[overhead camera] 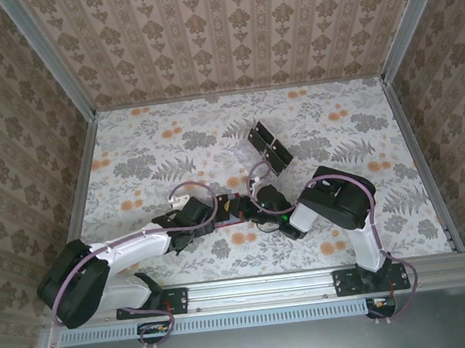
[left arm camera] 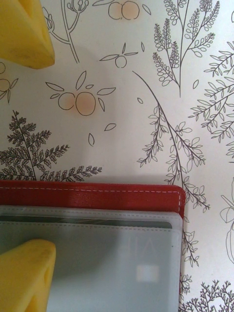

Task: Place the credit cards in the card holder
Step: Insert the credit card into the card slot.

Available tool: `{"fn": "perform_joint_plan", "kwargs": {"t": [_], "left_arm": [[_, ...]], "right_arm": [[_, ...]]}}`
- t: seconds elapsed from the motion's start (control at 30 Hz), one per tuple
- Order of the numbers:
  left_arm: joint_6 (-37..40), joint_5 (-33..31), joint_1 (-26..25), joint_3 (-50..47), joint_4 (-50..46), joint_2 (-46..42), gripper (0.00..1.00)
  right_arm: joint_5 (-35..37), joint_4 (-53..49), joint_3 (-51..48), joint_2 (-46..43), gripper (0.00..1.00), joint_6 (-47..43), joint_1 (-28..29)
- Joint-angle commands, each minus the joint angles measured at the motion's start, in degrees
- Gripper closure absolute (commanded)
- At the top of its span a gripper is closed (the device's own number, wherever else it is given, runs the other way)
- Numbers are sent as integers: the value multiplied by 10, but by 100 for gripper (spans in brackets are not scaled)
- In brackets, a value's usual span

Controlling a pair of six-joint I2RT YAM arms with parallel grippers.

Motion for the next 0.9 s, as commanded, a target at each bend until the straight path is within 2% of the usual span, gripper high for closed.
{"fn": "perform_joint_plan", "kwargs": {"t": [0.0, 0.87], "left_arm": [[-2, -7, 1, -24, -61, 8, 0], [-2, -9, 1, -23, -64, 9, 0]], "right_arm": [[-16, -4, -9, 2, 100, 5, 5], [-35, -58, -10, -7, 100, 24, 5]]}}
